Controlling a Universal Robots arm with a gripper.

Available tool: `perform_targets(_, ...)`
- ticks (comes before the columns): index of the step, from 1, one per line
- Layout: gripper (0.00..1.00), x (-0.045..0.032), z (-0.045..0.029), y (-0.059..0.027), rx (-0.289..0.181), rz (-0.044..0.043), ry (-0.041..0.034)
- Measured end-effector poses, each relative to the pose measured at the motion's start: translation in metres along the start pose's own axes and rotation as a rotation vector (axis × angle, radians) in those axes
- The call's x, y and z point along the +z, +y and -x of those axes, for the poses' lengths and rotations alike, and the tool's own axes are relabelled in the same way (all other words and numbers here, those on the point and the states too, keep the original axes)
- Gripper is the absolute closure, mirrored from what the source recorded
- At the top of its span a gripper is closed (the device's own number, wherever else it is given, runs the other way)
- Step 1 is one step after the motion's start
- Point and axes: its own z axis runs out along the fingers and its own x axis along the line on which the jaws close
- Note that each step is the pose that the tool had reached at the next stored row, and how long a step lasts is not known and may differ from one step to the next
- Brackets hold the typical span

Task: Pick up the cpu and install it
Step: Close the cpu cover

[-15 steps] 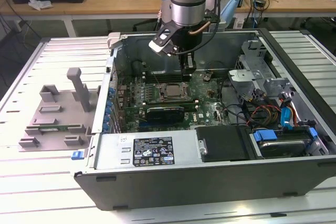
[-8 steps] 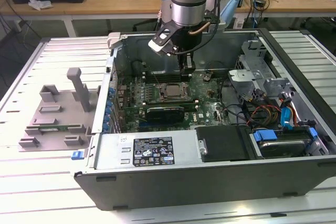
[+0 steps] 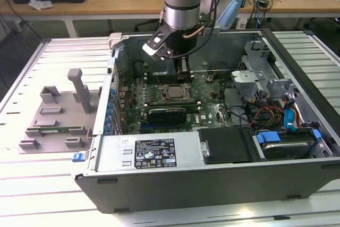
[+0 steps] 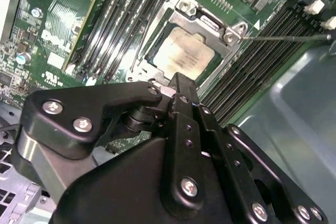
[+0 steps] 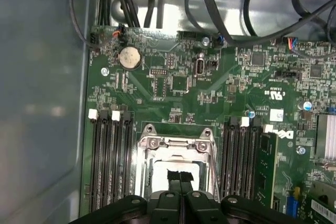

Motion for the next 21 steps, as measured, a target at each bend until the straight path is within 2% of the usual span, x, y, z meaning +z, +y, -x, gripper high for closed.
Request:
perform_targets(6,0.89,0.0001,-0.0001,-0.0003,-0.014,0.0002,0.0003)
perform_targets(14,0.89,0.0005,-0.0001,-0.0003,-0.178,0.0015,0.0018)
perform_targets(15,0.89,0.0006,-0.0001,-0.0003,-0.225,0.0019,0.0022)
perform_targets(19,0.89,0.0007,-0.0001,-0.0003,-0.306,0.0025,0.0029)
perform_targets(21,0.89,0.0007,-0.0001,-0.0003,-0.364,0.003,0.0033)
